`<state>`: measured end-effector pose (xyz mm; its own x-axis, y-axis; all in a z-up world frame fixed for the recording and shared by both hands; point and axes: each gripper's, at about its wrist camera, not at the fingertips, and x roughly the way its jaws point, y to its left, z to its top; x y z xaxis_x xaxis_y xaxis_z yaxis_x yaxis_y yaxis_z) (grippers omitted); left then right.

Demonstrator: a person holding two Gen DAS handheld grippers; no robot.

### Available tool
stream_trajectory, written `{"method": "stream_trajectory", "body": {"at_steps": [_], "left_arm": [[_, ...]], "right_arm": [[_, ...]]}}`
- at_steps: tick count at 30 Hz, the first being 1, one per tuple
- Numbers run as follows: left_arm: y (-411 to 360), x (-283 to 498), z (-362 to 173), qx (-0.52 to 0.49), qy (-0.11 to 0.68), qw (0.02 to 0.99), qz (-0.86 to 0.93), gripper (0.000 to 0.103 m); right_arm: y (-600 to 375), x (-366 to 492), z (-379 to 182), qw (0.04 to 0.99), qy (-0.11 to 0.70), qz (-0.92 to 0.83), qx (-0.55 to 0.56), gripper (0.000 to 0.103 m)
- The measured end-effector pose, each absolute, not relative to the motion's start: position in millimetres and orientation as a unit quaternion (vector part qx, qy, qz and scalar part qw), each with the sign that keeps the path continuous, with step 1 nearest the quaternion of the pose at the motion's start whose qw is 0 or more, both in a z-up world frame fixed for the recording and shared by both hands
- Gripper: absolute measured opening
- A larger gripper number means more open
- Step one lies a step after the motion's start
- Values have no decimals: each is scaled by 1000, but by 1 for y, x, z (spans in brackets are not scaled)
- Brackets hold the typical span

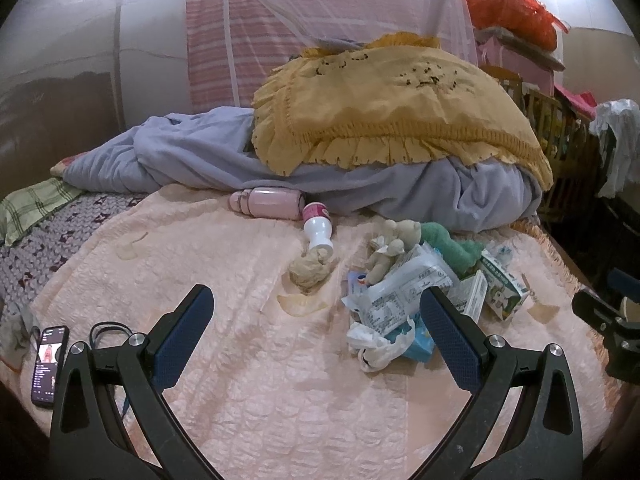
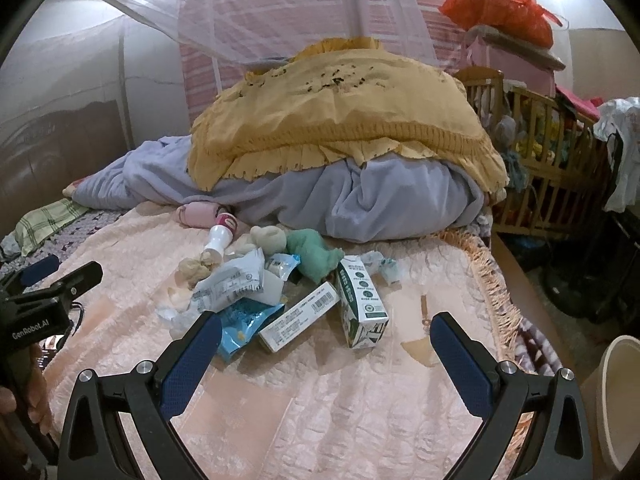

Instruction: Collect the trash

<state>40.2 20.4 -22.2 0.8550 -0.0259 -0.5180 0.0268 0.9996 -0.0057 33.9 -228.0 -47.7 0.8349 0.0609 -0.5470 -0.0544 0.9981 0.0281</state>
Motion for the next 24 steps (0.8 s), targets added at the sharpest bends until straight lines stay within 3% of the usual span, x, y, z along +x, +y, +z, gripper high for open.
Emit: {"method": "stream_trajectory", "body": {"at_steps": [24], "left_arm": [[24, 38, -8, -15, 251, 968, -18, 103]], "right_arm": [[-224, 30, -36, 965, 261, 23, -4, 103]]}}
